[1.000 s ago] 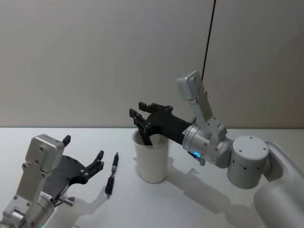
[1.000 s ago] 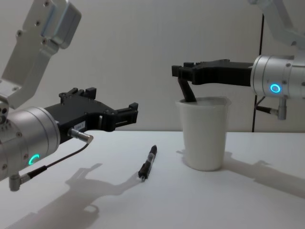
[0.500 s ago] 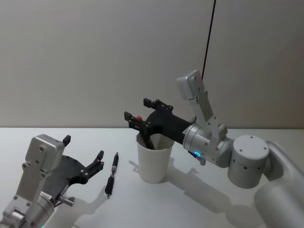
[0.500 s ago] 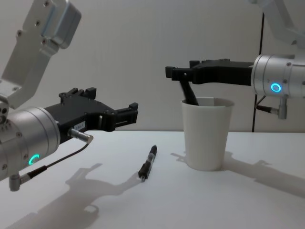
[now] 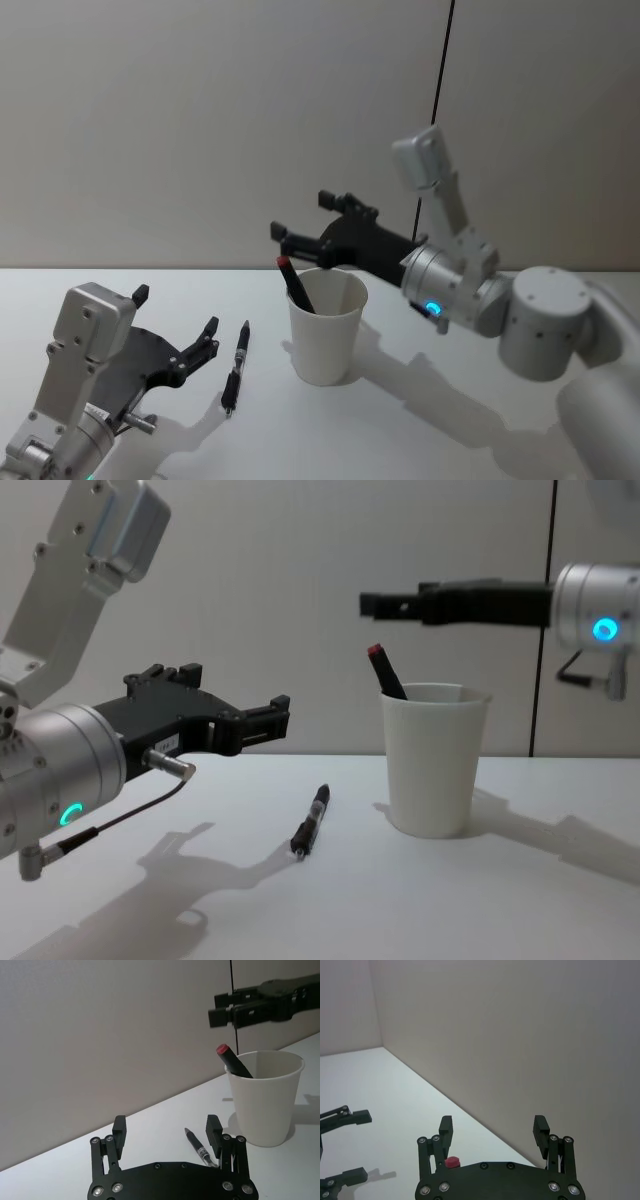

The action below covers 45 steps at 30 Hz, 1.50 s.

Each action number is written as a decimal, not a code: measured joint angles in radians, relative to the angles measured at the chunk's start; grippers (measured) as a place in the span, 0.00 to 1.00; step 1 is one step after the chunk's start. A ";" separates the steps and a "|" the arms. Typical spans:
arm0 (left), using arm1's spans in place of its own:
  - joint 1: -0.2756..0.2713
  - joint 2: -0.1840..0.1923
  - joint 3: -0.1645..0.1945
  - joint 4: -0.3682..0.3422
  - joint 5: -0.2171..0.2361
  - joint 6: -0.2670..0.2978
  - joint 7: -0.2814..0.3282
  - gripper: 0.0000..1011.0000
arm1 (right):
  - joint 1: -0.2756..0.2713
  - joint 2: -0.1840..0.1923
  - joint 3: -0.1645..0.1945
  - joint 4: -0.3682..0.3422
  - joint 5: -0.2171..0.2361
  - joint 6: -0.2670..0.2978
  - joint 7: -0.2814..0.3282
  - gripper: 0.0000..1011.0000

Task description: Place the pen into the pen holder.

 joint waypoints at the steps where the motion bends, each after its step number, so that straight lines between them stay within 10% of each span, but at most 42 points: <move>1: 0.000 0.000 0.000 0.000 0.000 0.000 0.000 0.99 | 0.000 0.004 0.005 -0.007 0.006 0.008 0.002 0.99; 17: 0.000 0.000 0.000 0.000 0.000 0.000 0.000 0.99 | -0.014 0.088 0.126 -0.137 0.129 0.162 0.019 0.99; 45: 0.000 0.000 0.000 0.000 0.000 0.000 0.000 0.99 | -0.205 0.089 0.137 -0.262 0.078 0.085 -0.121 0.99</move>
